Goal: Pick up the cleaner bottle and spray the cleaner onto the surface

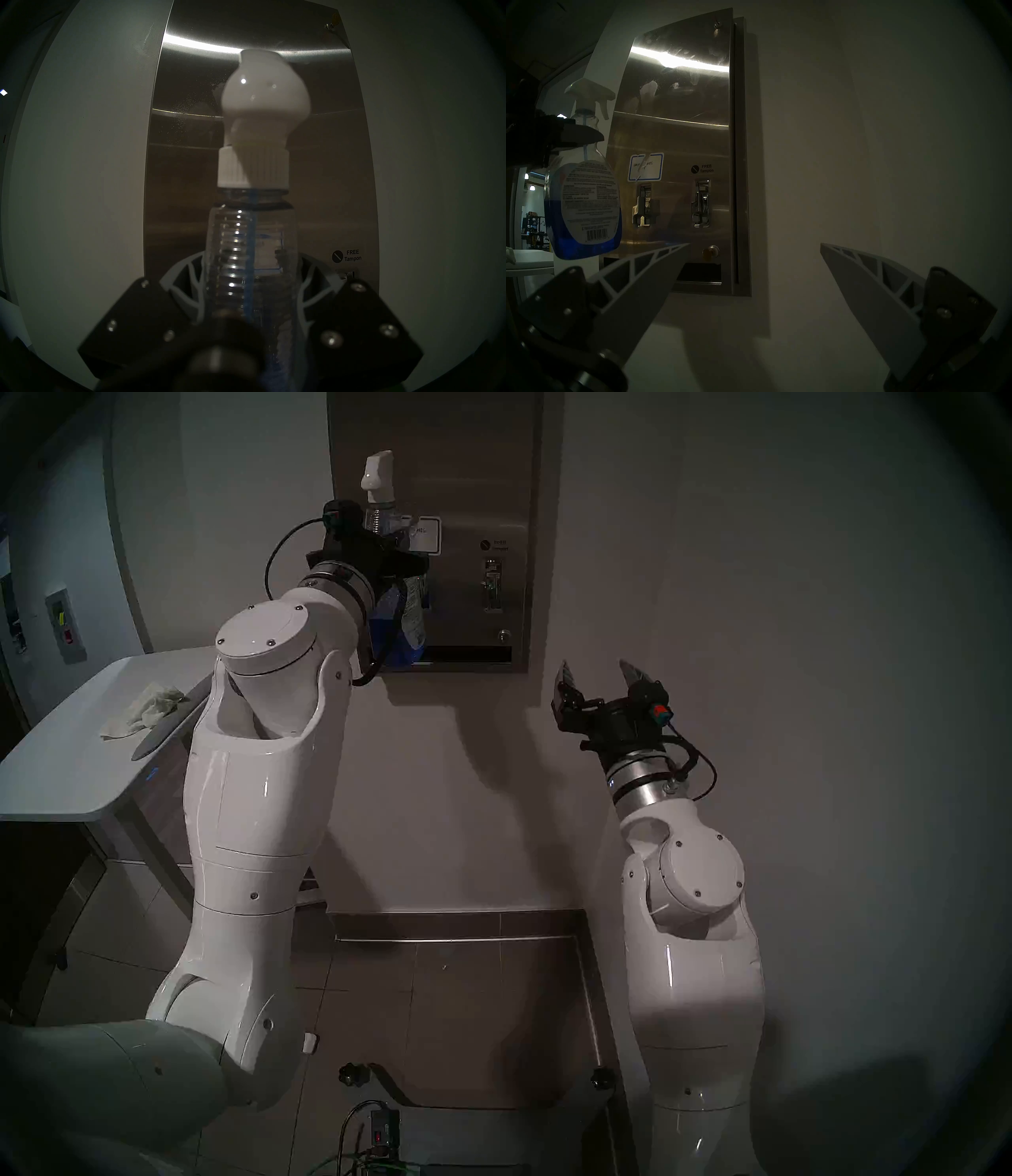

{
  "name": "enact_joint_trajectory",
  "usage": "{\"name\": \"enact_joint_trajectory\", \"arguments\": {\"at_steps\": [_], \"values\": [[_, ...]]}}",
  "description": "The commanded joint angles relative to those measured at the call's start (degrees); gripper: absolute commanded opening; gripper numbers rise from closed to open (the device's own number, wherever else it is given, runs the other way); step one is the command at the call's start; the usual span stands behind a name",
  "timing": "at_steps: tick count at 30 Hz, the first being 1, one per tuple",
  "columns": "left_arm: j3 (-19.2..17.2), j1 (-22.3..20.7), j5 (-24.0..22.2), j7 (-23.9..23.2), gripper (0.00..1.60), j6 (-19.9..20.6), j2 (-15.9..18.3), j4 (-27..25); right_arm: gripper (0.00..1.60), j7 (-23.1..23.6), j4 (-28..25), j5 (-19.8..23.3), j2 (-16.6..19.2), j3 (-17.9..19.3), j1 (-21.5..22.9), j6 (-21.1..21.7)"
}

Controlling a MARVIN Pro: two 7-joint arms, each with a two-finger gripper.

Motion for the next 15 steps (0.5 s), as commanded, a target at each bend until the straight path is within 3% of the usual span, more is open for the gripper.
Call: {"name": "enact_joint_trajectory", "arguments": {"at_steps": [1,3,4,12,13,15], "values": [[-0.1,-3.3,0.1,0.1,0.00,-1.4,-0.5,-2.8,1.60,-0.4,-0.8,0.1,0.8,0.0,6.2,0.4],[-0.1,-3.2,0.1,0.0,0.00,-1.4,-0.6,-2.8,1.60,-0.2,0.9,0.0,1.2,-0.3,9.3,1.2],[-0.1,-3.2,0.2,-0.1,0.00,-1.4,-0.6,-2.8,1.60,-0.3,0.0,0.0,1.3,-0.5,7.8,1.1],[-0.3,-3.1,0.4,-0.3,0.00,-1.2,-0.7,-2.7,1.60,-0.9,1.3,0.0,1.5,-1.3,10.7,2.3],[-0.3,-3.1,0.4,-0.3,0.00,-1.2,-0.8,-2.7,1.60,-1.0,2.7,-0.1,1.5,-1.5,12.9,2.8],[-0.3,-3.0,0.5,-0.4,0.00,-1.1,-0.8,-2.7,1.60,-1.3,2.2,0.0,1.3,-1.7,11.8,2.7]]}}
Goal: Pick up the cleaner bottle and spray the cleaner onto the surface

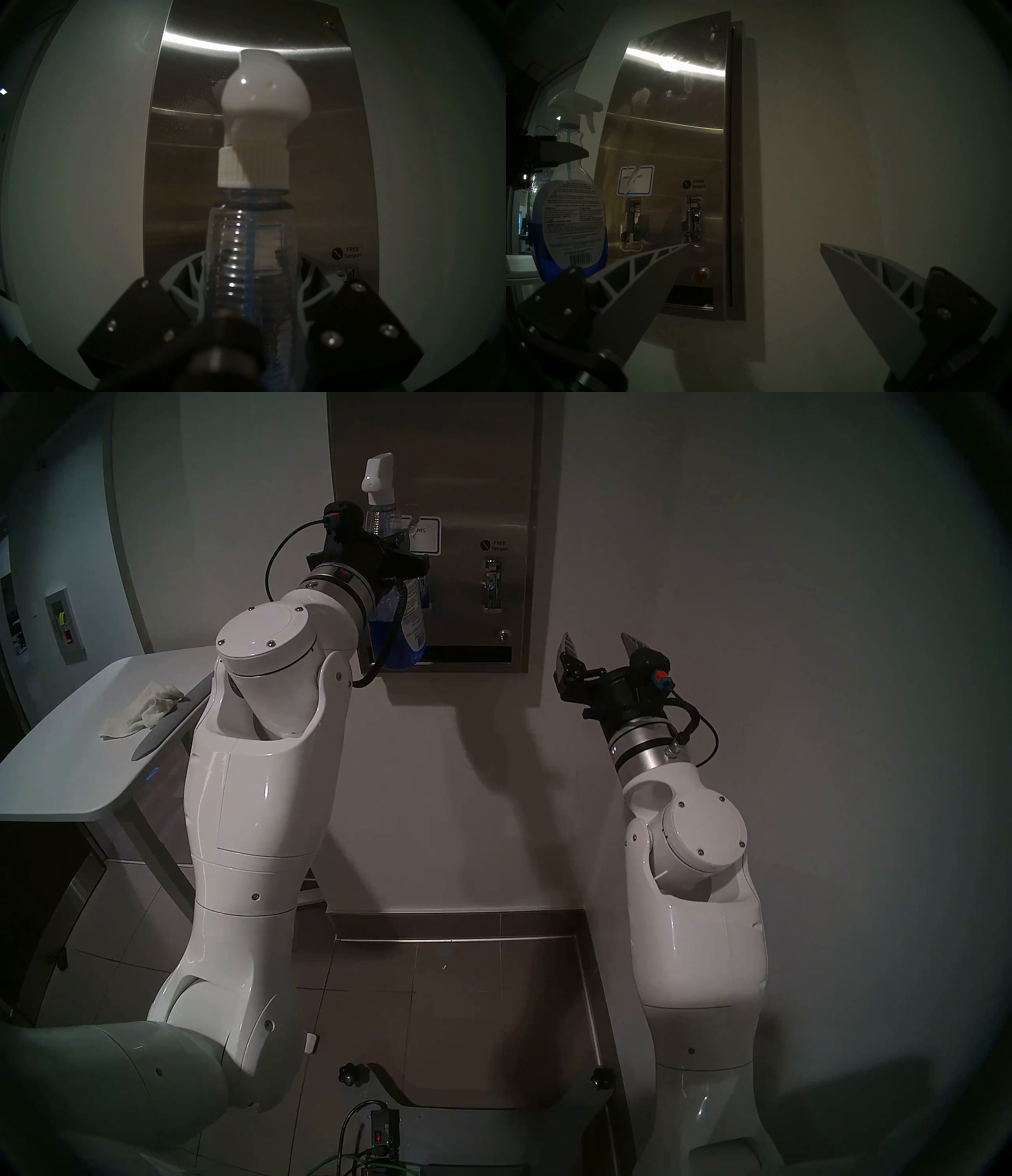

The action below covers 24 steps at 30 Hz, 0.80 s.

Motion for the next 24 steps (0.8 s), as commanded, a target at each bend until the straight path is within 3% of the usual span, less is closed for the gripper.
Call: {"name": "enact_joint_trajectory", "arguments": {"at_steps": [1,7,13,17,18,24], "values": [[-0.1,-3.3,0.1,0.0,0.00,-1.3,-0.5,-2.7,1.60,-0.5,0.7,-0.2,0.0,-0.7,6.8,0.2],[-0.2,-3.2,0.2,-0.1,0.00,-1.2,-0.7,-2.8,1.60,-1.3,1.8,-0.2,-0.3,-1.1,7.6,0.3],[-0.3,-3.3,0.4,-0.3,0.00,-1.2,-0.8,-2.8,1.60,-1.8,5.3,-0.2,-0.3,-1.4,12.1,0.7],[-0.3,-3.3,0.6,-0.4,0.00,-1.2,-0.9,-2.9,1.60,-2.1,6.2,-0.2,-0.4,-1.5,12.6,0.3],[-0.4,-3.4,0.6,-0.5,0.00,-1.2,-1.0,-2.9,1.60,-2.1,8.0,-0.2,-0.4,-1.6,15.0,0.7],[-0.5,-3.4,0.8,-0.6,0.00,-1.3,-1.1,-2.9,1.60,-2.3,9.2,-0.2,-0.4,-1.7,15.7,0.3]]}}
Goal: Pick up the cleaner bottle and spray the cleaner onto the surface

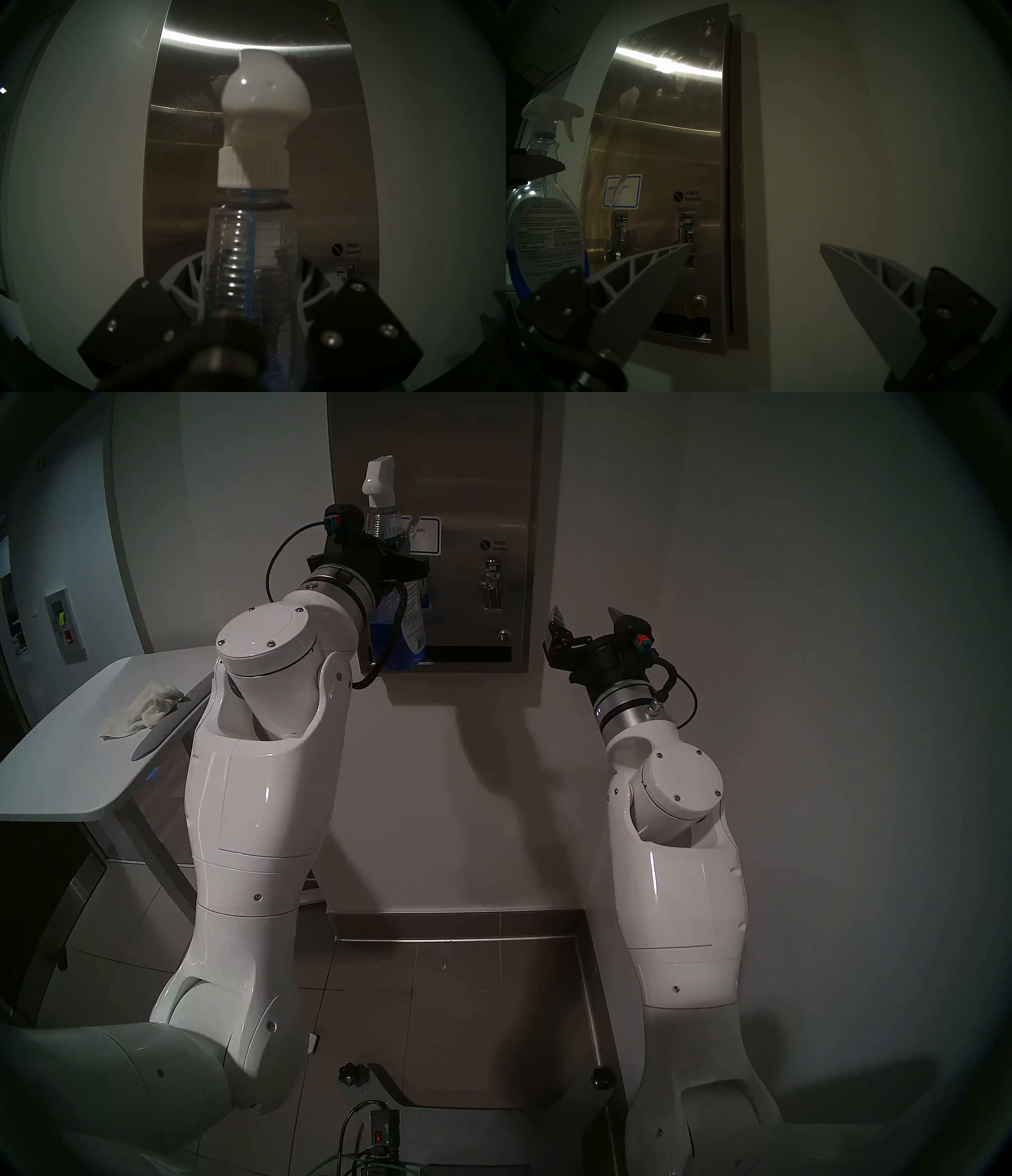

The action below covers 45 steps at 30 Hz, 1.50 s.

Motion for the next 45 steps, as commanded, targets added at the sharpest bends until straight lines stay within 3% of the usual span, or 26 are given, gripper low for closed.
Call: {"name": "enact_joint_trajectory", "arguments": {"at_steps": [1,8,23,45], "values": [[-0.1,-3.5,0.1,0.1,0.00,-1.7,-0.6,-2.9,1.60,0.0,1.3,-0.1,0.1,0.1,6.9,-0.5],[-0.2,-3.5,0.3,-0.1,0.00,-1.7,-0.8,-2.9,1.60,0.3,3.4,-0.1,0.3,-0.1,8.8,-0.7],[-0.5,-3.2,0.8,-0.7,0.00,-1.2,-1.1,-2.7,1.60,6.8,5.8,2.5,3.7,0.4,14.8,4.4],[-0.8,-3.3,1.6,-1.3,0.00,-0.8,-1.7,-2.9,1.60,23.3,9.8,11.6,7.3,1.5,23.4,16.4]]}}
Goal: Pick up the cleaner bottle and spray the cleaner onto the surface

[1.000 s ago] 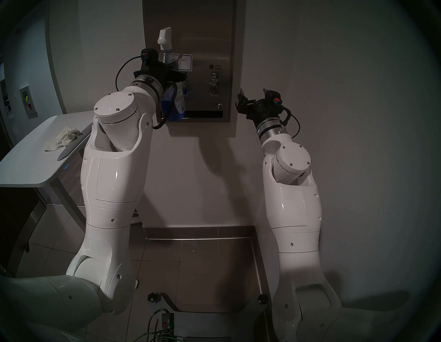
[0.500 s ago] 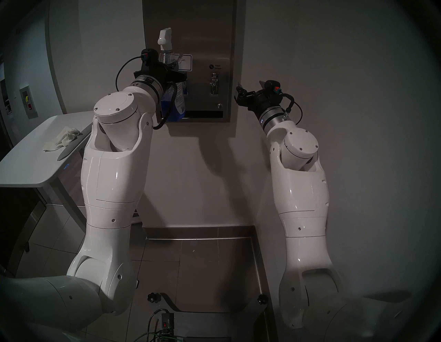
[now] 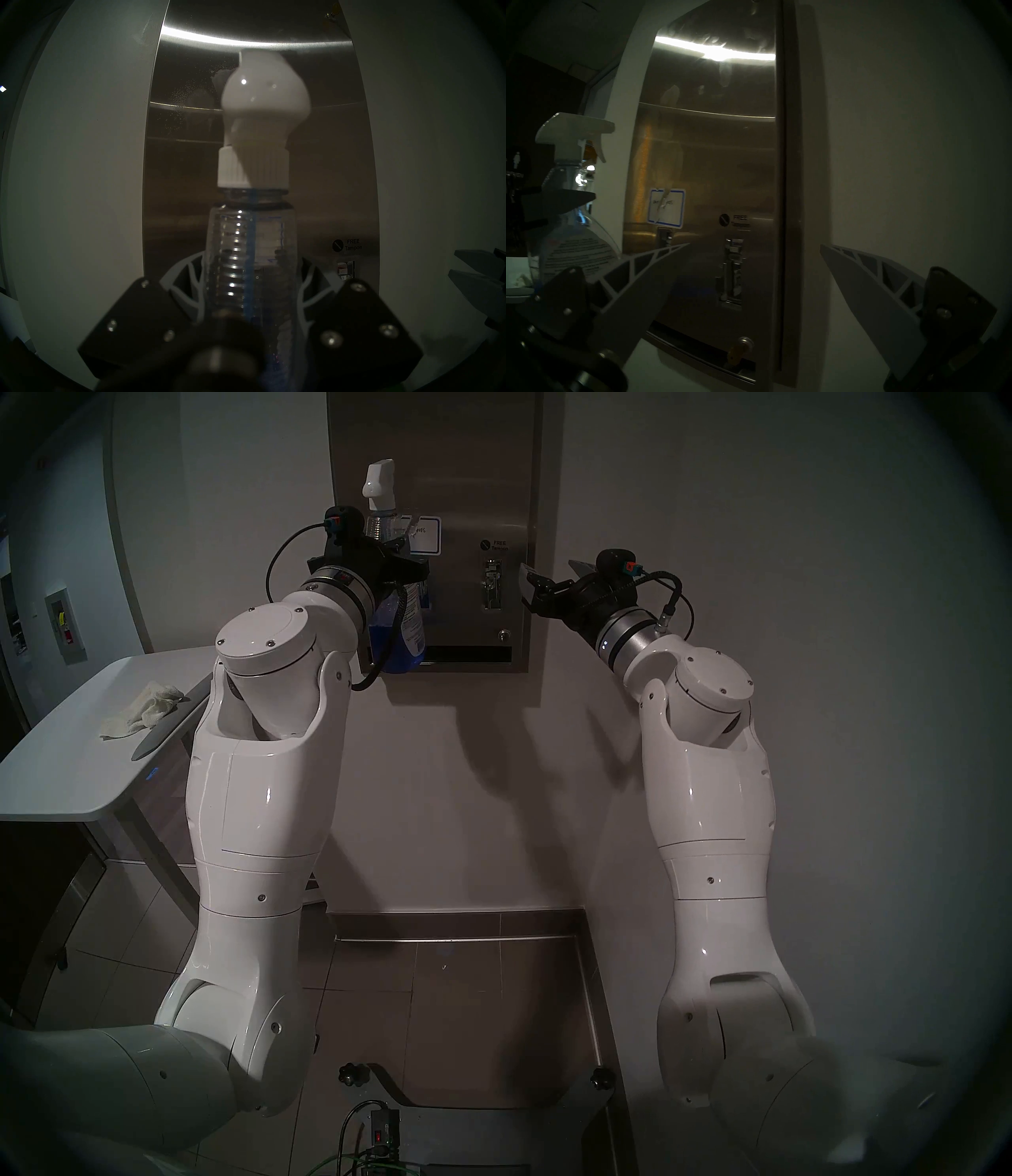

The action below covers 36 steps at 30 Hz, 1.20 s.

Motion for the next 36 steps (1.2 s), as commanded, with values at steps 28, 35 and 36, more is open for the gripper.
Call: {"name": "enact_joint_trajectory", "arguments": {"at_steps": [28,35,36], "values": [[-0.4,-3.5,1.0,-0.6,0.00,-1.8,-1.4,-3.0,1.60,18.8,11.8,12.7,0.6,0.5,16.3,12.0],[-0.5,-3.5,1.3,-0.9,0.00,-1.7,-1.6,-3.0,1.60,20.1,16.4,13.1,0.7,0.2,20.5,13.4],[-0.6,-3.5,1.3,-0.9,0.00,-1.7,-1.6,-3.0,1.60,20.1,15.4,13.2,0.6,0.5,19.2,13.2]]}}
